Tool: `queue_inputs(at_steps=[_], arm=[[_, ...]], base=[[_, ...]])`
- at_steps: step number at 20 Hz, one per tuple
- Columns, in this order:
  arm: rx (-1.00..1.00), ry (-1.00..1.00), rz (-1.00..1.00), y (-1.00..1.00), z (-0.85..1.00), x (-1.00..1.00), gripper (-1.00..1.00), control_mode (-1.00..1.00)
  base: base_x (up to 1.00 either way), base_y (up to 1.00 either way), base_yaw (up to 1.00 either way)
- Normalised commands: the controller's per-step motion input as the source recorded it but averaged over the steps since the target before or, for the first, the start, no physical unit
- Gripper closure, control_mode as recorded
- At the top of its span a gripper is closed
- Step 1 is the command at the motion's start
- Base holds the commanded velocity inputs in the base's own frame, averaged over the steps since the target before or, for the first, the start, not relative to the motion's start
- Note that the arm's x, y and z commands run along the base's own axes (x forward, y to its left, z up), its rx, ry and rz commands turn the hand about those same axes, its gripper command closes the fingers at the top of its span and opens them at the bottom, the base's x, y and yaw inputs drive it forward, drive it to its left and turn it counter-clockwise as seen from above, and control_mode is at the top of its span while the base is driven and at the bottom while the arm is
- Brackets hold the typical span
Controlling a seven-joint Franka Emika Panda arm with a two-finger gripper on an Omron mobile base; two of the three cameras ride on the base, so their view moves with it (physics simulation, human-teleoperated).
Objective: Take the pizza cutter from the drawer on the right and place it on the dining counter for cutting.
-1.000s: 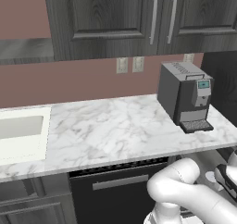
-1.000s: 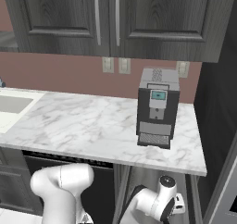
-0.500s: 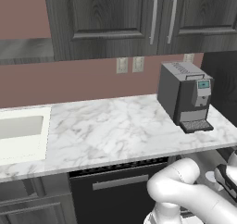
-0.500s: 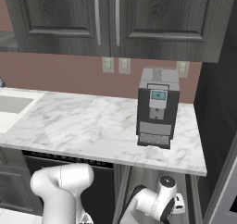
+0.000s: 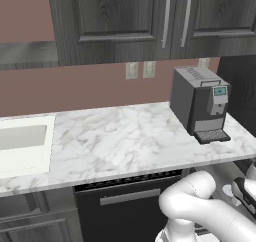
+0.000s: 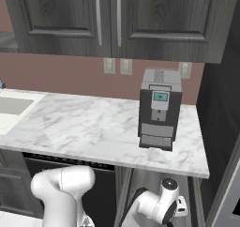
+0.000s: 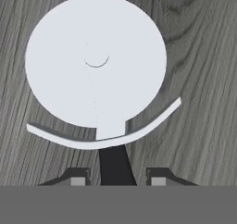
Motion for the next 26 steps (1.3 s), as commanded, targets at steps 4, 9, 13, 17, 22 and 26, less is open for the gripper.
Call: queue_inputs(at_steps=[4, 9, 13, 17, 22, 26], arm=[[0.00, 0.00, 0.00, 0.00, 0.00, 0.00, 1.00, -1.00], [0.00, 0.00, 0.00, 0.00, 0.13, -0.05, 1.00, -1.00], [0.00, 0.00, 0.00, 0.00, 0.39, -0.29, 1.00, -1.00], [0.00, 0.00, 0.00, 0.09, 0.51, -0.49, 1.00, -1.00], [-0.06, 0.00, 0.00, 0.49, 0.66, -0.49, 1.00, -1.00], [-0.02, 0.00, 0.00, 0.37, 0.81, -0.37, 1.00, -1.00]], base=[[0.00, 0.00, 0.00], [0.00, 0.00, 0.00], [0.00, 0.00, 0.00], [0.00, 0.00, 0.00], [0.00, 0.00, 0.00], [0.00, 0.00, 0.00]])
